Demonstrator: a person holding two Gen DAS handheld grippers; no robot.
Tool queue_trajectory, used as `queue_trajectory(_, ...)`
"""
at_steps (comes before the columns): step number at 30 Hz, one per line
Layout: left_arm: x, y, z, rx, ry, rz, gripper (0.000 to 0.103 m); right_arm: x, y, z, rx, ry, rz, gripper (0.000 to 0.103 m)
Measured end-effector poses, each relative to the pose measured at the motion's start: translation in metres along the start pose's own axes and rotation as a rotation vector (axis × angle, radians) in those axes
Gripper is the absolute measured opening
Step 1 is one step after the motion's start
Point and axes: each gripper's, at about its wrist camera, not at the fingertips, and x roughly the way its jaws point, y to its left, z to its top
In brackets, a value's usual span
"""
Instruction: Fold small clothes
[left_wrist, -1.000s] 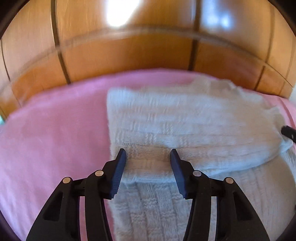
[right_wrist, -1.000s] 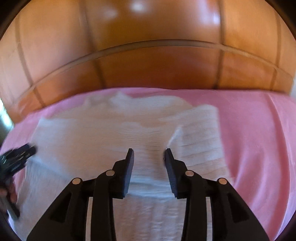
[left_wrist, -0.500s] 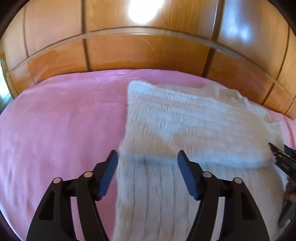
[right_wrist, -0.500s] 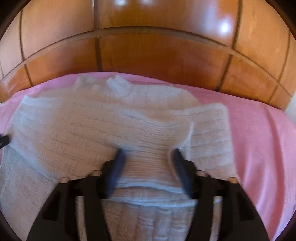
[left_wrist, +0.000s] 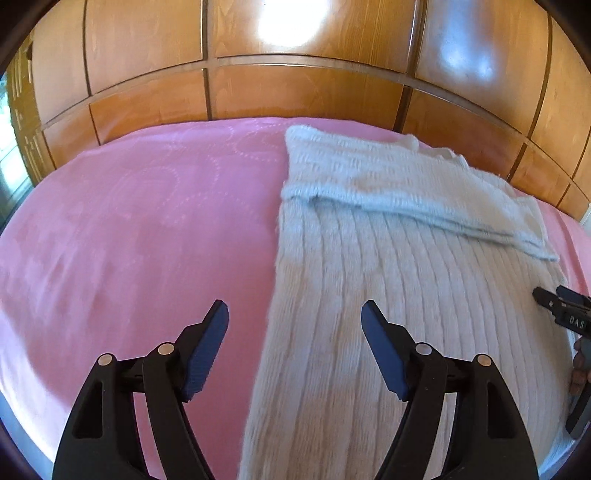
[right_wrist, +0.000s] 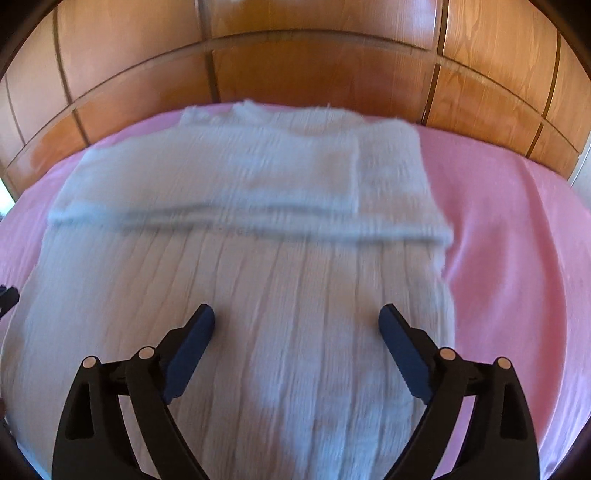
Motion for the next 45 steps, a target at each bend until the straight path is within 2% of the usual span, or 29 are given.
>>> queue_trajectory(15,-0.018,0.011,-0.047,-0.025,0.054,-0.001,0.073,-0.054,-0.020,-0.072,0.034,0.022,0.085,0.095)
queue_trajectory(22,-0.029,0.013,-0.066,-0.024,0.063,-0.003,0.076,-0.069,-0.044,-0.090,0.125,0.031,0.161,0.094)
queue_trajectory(24,-0.034,0.016,-0.071,-0.026,0.070,-0.014,0.076,-0.075,-0.053,-0.097,0.159,0.022,0.193,0.091)
queue_trajectory(27,-0.043,0.023,-0.077,-0.036,0.086,-0.040,0.076,-0.081,-0.067,-0.105,0.203,0.019,0.236,0.079)
queue_trajectory(29,-0.052,0.028,-0.084,-0.054,0.097,-0.073,0.073,-0.085,-0.073,-0.110,0.217,0.023,0.268,0.065)
queue_trajectory(32,-0.062,0.036,-0.098,-0.076,0.124,-0.124,0.071,-0.089,-0.078,-0.119,0.220,0.040,0.300,0.056)
queue_trajectory(37,-0.074,0.034,-0.114,-0.050,0.121,-0.191,0.066,-0.096,-0.073,-0.136,0.207,0.089,0.379,0.049)
queue_trajectory(38,-0.075,0.034,-0.116,-0.050,0.122,-0.200,0.061,-0.096,-0.072,-0.139,0.204,0.096,0.391,0.048)
queue_trajectory(40,-0.073,0.034,-0.114,-0.053,0.130,-0.221,0.044,-0.098,-0.065,-0.144,0.182,0.105,0.404,0.044)
queue_trajectory(41,-0.073,0.033,-0.113,-0.052,0.138,-0.242,0.024,-0.097,-0.062,-0.144,0.179,0.114,0.416,0.032)
queue_trajectory(42,-0.072,0.033,-0.112,-0.051,0.150,-0.266,0.010,-0.097,-0.059,-0.144,0.173,0.127,0.431,0.024)
queue_trajectory(43,-0.073,0.032,-0.110,-0.049,0.155,-0.287,0.007,-0.098,-0.055,-0.144,0.156,0.134,0.441,0.015)
queue_trajectory(45,-0.077,0.032,-0.104,-0.048,0.144,-0.330,0.007,-0.106,-0.047,-0.137,0.111,0.119,0.458,0.014)
